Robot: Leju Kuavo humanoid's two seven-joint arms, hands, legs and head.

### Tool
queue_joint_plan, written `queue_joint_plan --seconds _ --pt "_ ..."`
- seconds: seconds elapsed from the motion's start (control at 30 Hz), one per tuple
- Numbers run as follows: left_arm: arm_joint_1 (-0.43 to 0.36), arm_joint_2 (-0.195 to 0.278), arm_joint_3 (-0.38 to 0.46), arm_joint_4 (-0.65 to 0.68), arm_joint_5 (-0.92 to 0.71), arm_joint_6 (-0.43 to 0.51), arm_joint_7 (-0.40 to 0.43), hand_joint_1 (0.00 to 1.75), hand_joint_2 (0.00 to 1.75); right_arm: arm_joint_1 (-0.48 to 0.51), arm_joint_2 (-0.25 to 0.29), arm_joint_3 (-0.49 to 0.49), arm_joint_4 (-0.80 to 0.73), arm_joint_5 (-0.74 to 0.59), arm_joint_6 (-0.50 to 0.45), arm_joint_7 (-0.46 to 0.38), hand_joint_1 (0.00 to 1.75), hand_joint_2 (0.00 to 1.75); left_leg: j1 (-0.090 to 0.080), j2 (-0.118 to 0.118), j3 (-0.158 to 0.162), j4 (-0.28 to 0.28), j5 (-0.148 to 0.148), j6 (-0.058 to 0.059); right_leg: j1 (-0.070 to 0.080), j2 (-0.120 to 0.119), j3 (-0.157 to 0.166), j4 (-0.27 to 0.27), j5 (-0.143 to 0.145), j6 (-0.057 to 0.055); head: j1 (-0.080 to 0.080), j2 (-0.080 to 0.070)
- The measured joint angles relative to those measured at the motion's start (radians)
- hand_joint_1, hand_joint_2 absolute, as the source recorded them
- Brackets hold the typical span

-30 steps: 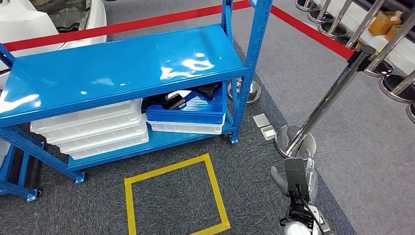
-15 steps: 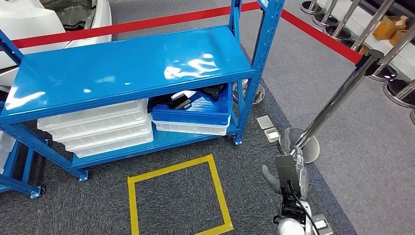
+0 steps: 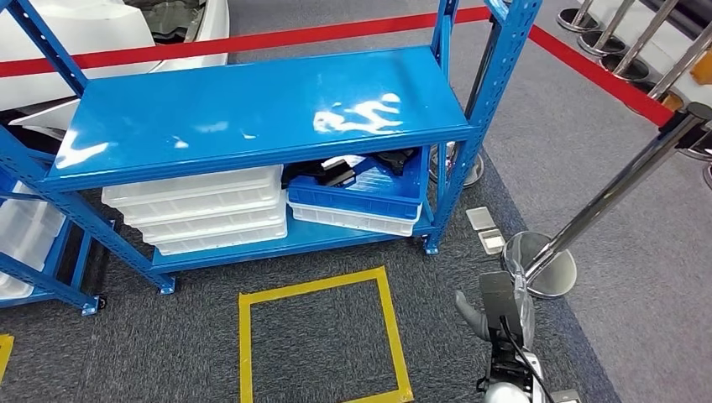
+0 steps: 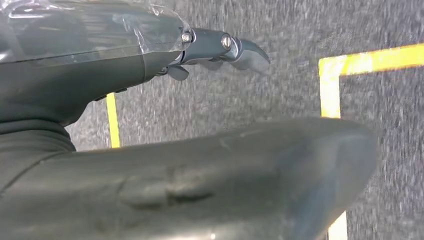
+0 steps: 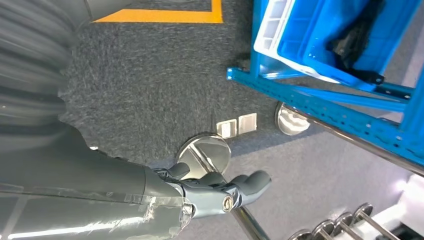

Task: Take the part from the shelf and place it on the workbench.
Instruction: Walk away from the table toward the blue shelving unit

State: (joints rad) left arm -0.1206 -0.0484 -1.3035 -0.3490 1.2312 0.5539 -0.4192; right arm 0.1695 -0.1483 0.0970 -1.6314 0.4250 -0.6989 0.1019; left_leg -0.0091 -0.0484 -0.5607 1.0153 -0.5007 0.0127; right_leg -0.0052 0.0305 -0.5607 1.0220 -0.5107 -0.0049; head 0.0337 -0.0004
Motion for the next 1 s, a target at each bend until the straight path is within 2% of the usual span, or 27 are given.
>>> queue_joint_plan --seconds 0.07,0.1,0.2,0.23,0.27,0.3,0.33,0.4,0.43,0.53,0.6,0.67,0.7,0.73,0.77,0.8,0.87,0.9,0.93,1.0 --pt "0.000 0.000 0.000 0.000 0.000 0.001 0.000 0.00 0.00 -0.002 -0.007 0.013 0.003 -0.007 0.000 0.009 0.00 1.75 0.000 0.003 -0.004 0.020 -0.016 -0.011 -0.005 -0.010 0.004 -0.009 0.004 -0.006 -0.002 0.000" --pt "-0.001 0.000 0.000 0.000 -0.001 0.001 0.000 0.00 0.00 -0.003 -0.011 0.018 0.004 -0.011 0.000 0.014 0.00 1.75 0.001 0.010 -0.018 0.054 -0.038 -0.017 -0.008 -0.017 0.006 -0.013 0.006 -0.010 -0.007 0.000" --pt "-0.001 0.000 0.000 0.000 -0.001 0.002 0.002 0.00 0.00 -0.003 -0.023 0.036 0.009 -0.023 0.000 0.030 0.00 1.75 0.010 0.032 -0.105 0.237 -0.124 -0.034 -0.010 -0.038 0.008 -0.014 0.005 -0.014 -0.024 0.000" --pt "0.000 0.000 0.000 0.000 -0.002 0.002 0.002 0.00 0.00 -0.003 -0.027 0.041 0.011 -0.026 0.000 0.035 0.00 1.75 0.014 0.034 -0.125 0.275 -0.132 -0.037 -0.010 -0.044 0.009 -0.013 0.004 -0.014 -0.026 0.000" --pt "0.001 0.001 0.000 0.000 -0.002 0.002 0.003 0.00 0.00 -0.003 -0.031 0.047 0.013 -0.028 0.000 0.039 0.00 1.75 0.016 0.037 -0.127 0.276 -0.119 -0.039 -0.010 -0.050 0.010 -0.013 0.002 -0.013 -0.027 0.000" --pt "0.001 0.001 0.000 0.000 -0.003 0.002 0.003 0.00 0.00 -0.003 -0.034 0.051 0.014 -0.030 0.000 0.043 0.00 1.75 0.019 0.040 -0.108 0.236 -0.089 -0.040 -0.011 -0.055 0.013 -0.013 0.001 -0.012 -0.029 0.000" --pt "0.001 0.001 0.000 0.000 -0.003 0.002 0.003 0.00 0.00 -0.003 -0.037 0.055 0.015 -0.031 0.000 0.045 0.00 1.75 0.020 0.046 -0.075 0.167 -0.050 -0.039 -0.011 -0.059 0.017 -0.013 -0.002 -0.009 -0.030 0.000" --pt "0.000 0.001 0.000 0.000 -0.004 0.002 0.003 0.00 0.00 -0.003 -0.043 0.061 0.016 -0.031 0.000 0.048 0.00 1.75 0.017 0.062 -0.017 0.042 -0.002 -0.032 -0.009 -0.066 0.022 -0.011 -0.008 -0.001 -0.034 0.000" --pt "0.000 0.001 0.000 0.000 -0.005 0.002 0.004 0.00 0.00 -0.003 -0.046 0.064 0.016 -0.031 0.000 0.049 0.00 1.75 0.015 0.067 -0.004 0.010 0.006 -0.027 -0.007 -0.069 0.023 -0.010 -0.010 0.004 -0.035 0.000" --pt "0.002 0.001 0.000 0.000 -0.005 0.002 0.005 0.00 0.00 -0.004 -0.054 0.071 0.017 -0.030 0.000 0.052 0.00 1.75 0.011 0.061 -0.002 -0.005 0.007 -0.010 -0.009 -0.074 0.028 -0.010 -0.014 0.019 -0.033 0.000" --pt "0.001 0.001 0.000 0.000 -0.005 0.003 0.006 0.00 0.00 -0.004 -0.059 0.074 0.017 -0.029 0.000 0.054 0.00 0.87 0.014 0.057 0.002 -0.013 0.012 0.004 -0.013 -0.061 0.015 0.029 -0.045 0.028 -0.030 0.000" --pt "0.000 0.001 0.000 0.000 -0.005 0.003 0.006 0.00 0.00 -0.003 -0.064 0.075 0.018 -0.029 0.000 0.057 0.00 0.00 0.014 0.054 0.002 -0.016 0.014 0.013 -0.013 -0.043 -0.037 0.146 -0.109 0.032 -0.021 0.000" --pt "0.000 0.000 0.000 0.000 -0.005 0.003 0.007 0.00 0.00 -0.001 -0.065 0.075 0.019 -0.030 0.000 0.059 0.00 0.00 0.014 0.053 0.002 -0.016 0.013 0.015 -0.013 -0.039 -0.071 0.214 -0.138 0.034 -0.017 0.000" --pt "0.001 0.000 0.000 0.000 -0.005 0.003 0.007 0.00 0.00 0.000 -0.066 0.075 0.020 -0.035 0.000 0.059 0.00 0.00 0.013 0.051 0.002 -0.015 0.013 0.016 -0.014 -0.037 -0.096 0.263 -0.150 0.035 -0.013 0.000" --pt "0.001 0.000 0.000 0.000 -0.005 0.003 0.008 0.00 0.00 0.001 -0.066 0.075 0.022 -0.045 0.000 0.056 0.00 0.00 0.012 0.048 0.002 -0.013 0.012 0.016 -0.014 -0.036 -0.106 0.276 -0.142 0.035 -0.011 0.000" --pt "0.001 0.000 0.000 0.000 -0.005 0.003 0.009 0.00 0.00 0.002 -0.066 0.075 0.024 -0.058 0.000 0.050 0.00 0.00 0.012 0.045 0.003 -0.011 0.010 0.015 -0.014 -0.036 -0.096 0.248 -0.114 0.034 -0.008 0.000" --pt "0.000 0.000 0.000 0.000 -0.005 0.003 0.009 0.00 0.00 0.002 -0.066 0.075 0.027 -0.105 0.000 0.023 0.00 0.00 0.012 0.040 0.005 -0.007 0.006 0.010 -0.015 -0.033 -0.038 0.115 -0.043 0.029 -0.002 0.000" --pt "0.000 0.000 0.000 0.000 -0.006 0.003 0.009 0.00 0.00 0.001 -0.066 0.075 0.029 -0.145 0.000 0.002 0.00 0.00 0.011 0.038 0.004 -0.003 0.003 0.006 -0.013 -0.031 -0.013 0.056 -0.020 0.025 0.001 0.000" --pt "0.000 0.000 0.000 0.000 -0.006 0.003 0.009 0.00 0.00 0.001 -0.065 0.075 0.032 -0.200 0.000 -0.023 0.00 0.00 0.009 0.036 0.003 0.000 0.002 0.001 -0.012 -0.028 0.001 0.019 -0.009 0.021 0.003 0.000" --pt "0.000 0.000 0.000 0.000 -0.006 0.003 0.010 0.00 0.00 0.003 -0.064 0.075 0.046 -0.343 0.000 -0.084 0.00 0.00 0.005 0.033 0.000 0.005 -0.003 0.001 -0.010 -0.027 0.004 0.002 -0.007 0.017 -0.001 0.000"
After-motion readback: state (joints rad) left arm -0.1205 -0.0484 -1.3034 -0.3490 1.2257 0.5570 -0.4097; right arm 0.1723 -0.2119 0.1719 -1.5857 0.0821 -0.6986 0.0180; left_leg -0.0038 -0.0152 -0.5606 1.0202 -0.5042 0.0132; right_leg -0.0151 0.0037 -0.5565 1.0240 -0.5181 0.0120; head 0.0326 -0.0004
